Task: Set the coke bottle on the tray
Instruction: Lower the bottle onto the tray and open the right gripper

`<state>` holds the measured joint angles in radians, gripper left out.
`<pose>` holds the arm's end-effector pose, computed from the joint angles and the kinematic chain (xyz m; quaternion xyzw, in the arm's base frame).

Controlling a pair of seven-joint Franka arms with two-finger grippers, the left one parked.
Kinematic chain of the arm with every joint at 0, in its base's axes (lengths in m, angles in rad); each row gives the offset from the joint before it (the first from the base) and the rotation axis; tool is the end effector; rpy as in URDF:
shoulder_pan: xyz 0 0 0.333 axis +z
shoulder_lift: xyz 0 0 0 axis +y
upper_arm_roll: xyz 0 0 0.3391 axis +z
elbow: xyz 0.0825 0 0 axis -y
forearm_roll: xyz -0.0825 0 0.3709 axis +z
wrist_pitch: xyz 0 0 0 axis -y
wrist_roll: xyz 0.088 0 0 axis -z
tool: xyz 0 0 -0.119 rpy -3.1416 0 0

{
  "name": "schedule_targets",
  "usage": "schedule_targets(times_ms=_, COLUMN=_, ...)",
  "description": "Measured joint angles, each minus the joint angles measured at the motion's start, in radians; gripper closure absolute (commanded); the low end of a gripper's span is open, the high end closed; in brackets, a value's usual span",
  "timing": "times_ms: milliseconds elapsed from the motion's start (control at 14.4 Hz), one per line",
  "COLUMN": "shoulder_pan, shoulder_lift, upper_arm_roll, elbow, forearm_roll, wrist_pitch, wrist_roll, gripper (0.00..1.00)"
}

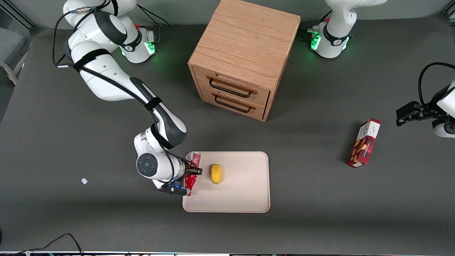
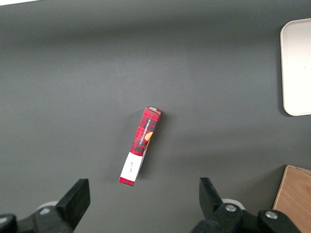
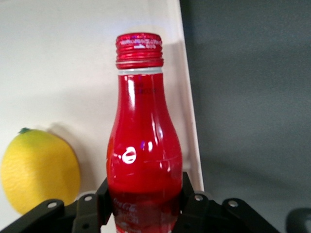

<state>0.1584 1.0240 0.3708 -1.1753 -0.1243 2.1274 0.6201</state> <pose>0.7035 0.3044 0.1921 -0.9900 0.0936 0.0621 0.0858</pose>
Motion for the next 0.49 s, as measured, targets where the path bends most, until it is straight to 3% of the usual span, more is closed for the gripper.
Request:
schedule_targets(times_ms=70, shoulder_pan=0.000, shoulder_lift=0.004, upper_arm_roll=-0.002, elbow=0.000, forearm_roll=0.000, wrist_pitch=0.003, wrist_roll=0.001, gripper=0.00)
schedule_targets(times_ms=487, shoulder_pan=0.008, shoulder_lift=0.007, upper_arm_roll=-0.009, elbow=0.012, forearm_roll=-0.032, wrist_pitch=0.018, wrist_roll=0.004, gripper=0.00)
